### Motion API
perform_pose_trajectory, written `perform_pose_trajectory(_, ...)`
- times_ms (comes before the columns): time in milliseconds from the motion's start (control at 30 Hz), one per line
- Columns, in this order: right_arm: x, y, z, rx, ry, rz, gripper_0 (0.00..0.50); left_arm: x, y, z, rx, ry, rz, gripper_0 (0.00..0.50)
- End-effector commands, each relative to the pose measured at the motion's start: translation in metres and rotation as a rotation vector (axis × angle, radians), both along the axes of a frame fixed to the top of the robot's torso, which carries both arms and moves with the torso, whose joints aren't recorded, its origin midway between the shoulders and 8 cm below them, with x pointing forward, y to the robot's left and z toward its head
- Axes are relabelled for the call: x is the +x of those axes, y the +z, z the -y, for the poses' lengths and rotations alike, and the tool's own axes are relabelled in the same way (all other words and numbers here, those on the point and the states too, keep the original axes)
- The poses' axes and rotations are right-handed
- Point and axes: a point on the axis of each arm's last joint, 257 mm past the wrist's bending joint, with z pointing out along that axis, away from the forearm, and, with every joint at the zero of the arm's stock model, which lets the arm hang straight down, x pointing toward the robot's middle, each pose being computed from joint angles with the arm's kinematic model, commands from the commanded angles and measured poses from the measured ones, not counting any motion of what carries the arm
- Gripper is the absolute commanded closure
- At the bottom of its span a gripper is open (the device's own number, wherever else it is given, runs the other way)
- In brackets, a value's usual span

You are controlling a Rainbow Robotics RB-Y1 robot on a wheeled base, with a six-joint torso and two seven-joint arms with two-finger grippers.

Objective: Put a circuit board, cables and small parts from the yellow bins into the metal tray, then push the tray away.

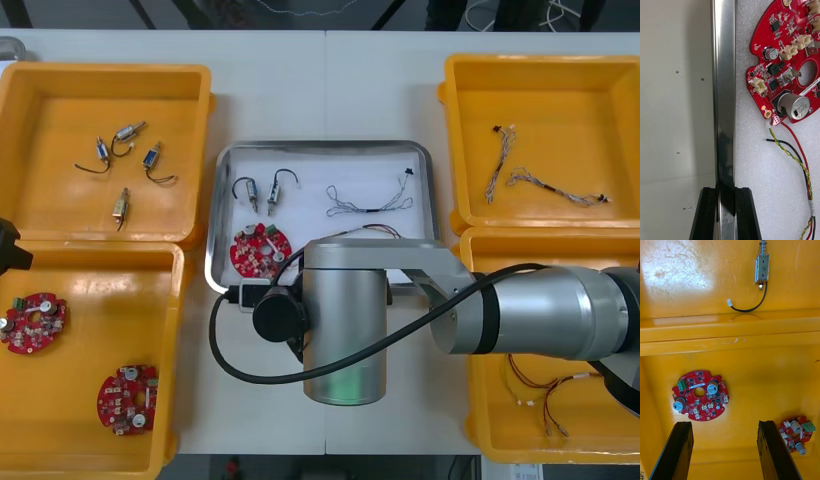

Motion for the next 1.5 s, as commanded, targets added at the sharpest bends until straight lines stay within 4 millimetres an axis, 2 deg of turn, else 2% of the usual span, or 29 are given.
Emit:
perform_pose_trajectory(33,0.022,0.027,-0.005,-0.025,0.044,0.086,0.5,-0.005,0.015,-0.015,0.044,0.022,0.02,0.0)
perform_pose_trajectory(267,0.039,0.048,-0.009,-0.027,0.045,0.152,0.5,-0.005,0.015,-0.015,0.044,0.022,0.02,0.0)
perform_pose_trajectory(767,0.082,0.075,-0.009,-0.034,0.025,0.233,0.5,-0.005,0.015,-0.015,0.044,0.022,0.02,0.0)
perform_pose_trajectory(1100,0.106,0.085,-0.013,-0.026,0.031,0.267,0.5,-0.005,0.015,-0.015,0.044,0.022,0.02,0.0)
perform_pose_trajectory(1500,0.135,0.089,-0.014,-0.01,0.05,0.292,0.5,-0.005,0.015,-0.015,0.044,0.022,0.02,0.0)
